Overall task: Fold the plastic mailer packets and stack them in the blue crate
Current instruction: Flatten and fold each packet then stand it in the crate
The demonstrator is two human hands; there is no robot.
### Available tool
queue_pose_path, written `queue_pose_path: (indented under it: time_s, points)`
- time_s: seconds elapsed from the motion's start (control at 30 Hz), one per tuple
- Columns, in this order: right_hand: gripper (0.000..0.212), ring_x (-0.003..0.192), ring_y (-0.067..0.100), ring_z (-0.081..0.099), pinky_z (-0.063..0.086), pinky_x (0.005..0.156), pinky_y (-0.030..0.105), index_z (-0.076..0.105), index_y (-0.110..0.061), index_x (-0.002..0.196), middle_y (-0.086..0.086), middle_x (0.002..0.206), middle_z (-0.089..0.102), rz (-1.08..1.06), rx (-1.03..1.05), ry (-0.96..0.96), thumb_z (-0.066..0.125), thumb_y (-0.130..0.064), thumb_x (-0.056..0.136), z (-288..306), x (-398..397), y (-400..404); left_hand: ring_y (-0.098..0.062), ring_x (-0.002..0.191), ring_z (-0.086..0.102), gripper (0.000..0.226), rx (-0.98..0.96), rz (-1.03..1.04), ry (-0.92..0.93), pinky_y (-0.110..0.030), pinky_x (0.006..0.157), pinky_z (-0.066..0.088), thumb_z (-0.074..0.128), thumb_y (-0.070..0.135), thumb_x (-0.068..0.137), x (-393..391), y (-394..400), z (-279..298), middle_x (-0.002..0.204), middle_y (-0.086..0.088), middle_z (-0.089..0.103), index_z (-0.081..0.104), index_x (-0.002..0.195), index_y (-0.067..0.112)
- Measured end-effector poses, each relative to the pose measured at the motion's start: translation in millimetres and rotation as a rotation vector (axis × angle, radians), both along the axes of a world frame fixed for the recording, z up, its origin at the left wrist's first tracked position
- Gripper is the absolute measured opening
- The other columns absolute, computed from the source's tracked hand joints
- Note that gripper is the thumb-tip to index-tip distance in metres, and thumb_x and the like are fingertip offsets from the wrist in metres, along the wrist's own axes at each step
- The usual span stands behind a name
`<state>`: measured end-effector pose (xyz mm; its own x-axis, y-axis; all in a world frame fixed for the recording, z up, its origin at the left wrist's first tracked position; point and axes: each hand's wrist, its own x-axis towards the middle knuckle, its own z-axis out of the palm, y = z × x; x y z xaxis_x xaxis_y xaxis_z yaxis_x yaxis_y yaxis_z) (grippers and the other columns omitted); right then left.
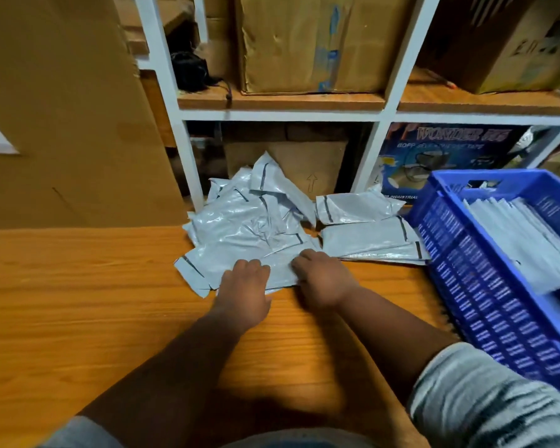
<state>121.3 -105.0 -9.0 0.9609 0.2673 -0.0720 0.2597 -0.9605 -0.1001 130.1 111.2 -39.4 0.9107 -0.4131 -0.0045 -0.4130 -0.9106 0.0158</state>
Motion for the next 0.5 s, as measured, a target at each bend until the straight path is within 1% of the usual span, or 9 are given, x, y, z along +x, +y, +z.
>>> queue_pose_path:
  time_s: [0.03, 0.1, 0.17, 0.2, 0.3, 0.33, 0.37, 0.43, 0.5]
  points:
    - [0.027, 0.101, 0.030, 0.063, 0.053, 0.078, 0.042, 0.061, -0.029, 0.111, -0.001, 0.111, 0.060, -0.020, 0.052, -0.029, 0.059, -0.036, 0.085, 3, -3, -3, -0.026, 0.122, 0.051, 0.051, -0.067, 0.035, -0.021, -0.046, 0.095, 0.049, 0.063, 0.055, 0.097, 2, 0, 0, 0.135, 0.002, 0.058, 0.054, 0.138, 0.027]
    - [0.017, 0.093, 0.028, 0.063, 0.051, 0.073, 0.041, 0.061, -0.027, 0.100, -0.001, 0.102, 0.061, -0.056, 0.109, -0.070, 0.054, -0.037, 0.089, 13, -9, -9, -0.026, 0.115, 0.057, 0.036, -0.237, 0.104, -0.039, -0.047, 0.093, 0.049, 0.058, 0.051, 0.102, 10, -2, 7, 0.122, 0.003, 0.066, 0.064, 0.128, 0.027]
    - [0.010, 0.090, 0.025, 0.061, 0.049, 0.072, 0.040, 0.062, -0.026, 0.097, 0.000, 0.098, 0.062, -0.120, 0.186, -0.110, 0.056, -0.033, 0.096, 22, -15, -17, -0.028, 0.107, 0.062, 0.026, -0.337, 0.084, -0.048, -0.045, 0.090, 0.049, 0.057, 0.046, 0.105, 22, -4, 17, 0.109, 0.004, 0.071, 0.071, 0.113, 0.027]
    - [0.008, 0.089, 0.022, 0.060, 0.048, 0.073, 0.039, 0.061, -0.025, 0.096, -0.001, 0.097, 0.062, -0.172, 0.271, -0.121, 0.058, -0.031, 0.100, 27, -18, -22, -0.028, 0.102, 0.063, 0.024, -0.379, 0.055, -0.048, -0.043, 0.087, 0.049, 0.056, 0.044, 0.106, 26, -6, 23, 0.103, 0.003, 0.072, 0.072, 0.107, 0.026]
    - [0.021, 0.080, 0.009, 0.059, 0.047, 0.072, 0.028, 0.063, -0.019, 0.093, -0.009, 0.085, 0.064, -0.401, 0.727, -0.100, 0.065, -0.036, 0.105, 48, -31, -33, -0.024, 0.087, 0.063, 0.026, -0.615, 0.034, 0.031, -0.038, 0.074, 0.049, 0.057, 0.042, 0.108, 33, -12, 49, 0.090, 0.003, 0.069, 0.071, 0.096, 0.024]
    - [0.027, 0.077, 0.007, 0.059, 0.047, 0.070, 0.025, 0.063, -0.015, 0.091, -0.010, 0.080, 0.066, -0.456, 0.830, -0.099, 0.067, -0.038, 0.105, 56, -37, -37, -0.021, 0.083, 0.062, 0.026, -0.710, 0.046, 0.074, -0.037, 0.071, 0.050, 0.058, 0.043, 0.107, 33, -13, 57, 0.086, 0.003, 0.068, 0.069, 0.093, 0.025]
    - [0.032, 0.076, 0.008, 0.061, 0.048, 0.071, 0.025, 0.063, -0.012, 0.089, -0.008, 0.079, 0.068, -0.462, 0.862, -0.110, 0.066, -0.039, 0.105, 64, -43, -41, -0.019, 0.079, 0.062, 0.025, -0.780, 0.057, 0.123, -0.037, 0.070, 0.051, 0.060, 0.044, 0.106, 31, -14, 65, 0.084, 0.004, 0.068, 0.068, 0.090, 0.026]
    - [0.039, 0.076, 0.016, 0.063, 0.050, 0.072, 0.034, 0.061, -0.010, 0.085, 0.001, 0.079, 0.067, -0.454, 0.828, -0.130, 0.060, -0.041, 0.108, 74, -54, -51, -0.014, 0.073, 0.061, 0.022, -0.871, 0.033, 0.263, -0.035, 0.067, 0.051, 0.068, 0.045, 0.102, 27, -15, 74, 0.081, 0.002, 0.066, 0.066, 0.089, 0.028]
    - [0.044, 0.076, 0.020, 0.057, 0.047, 0.070, 0.039, 0.058, -0.008, 0.087, 0.010, 0.081, 0.062, -0.542, 0.849, -0.161, 0.055, -0.045, 0.110, 77, -61, -62, -0.011, 0.070, 0.058, 0.019, -0.931, 0.005, 0.463, -0.031, 0.065, 0.050, 0.082, 0.043, 0.092, 18, -17, 79, 0.082, 0.003, 0.064, 0.068, 0.094, 0.030]
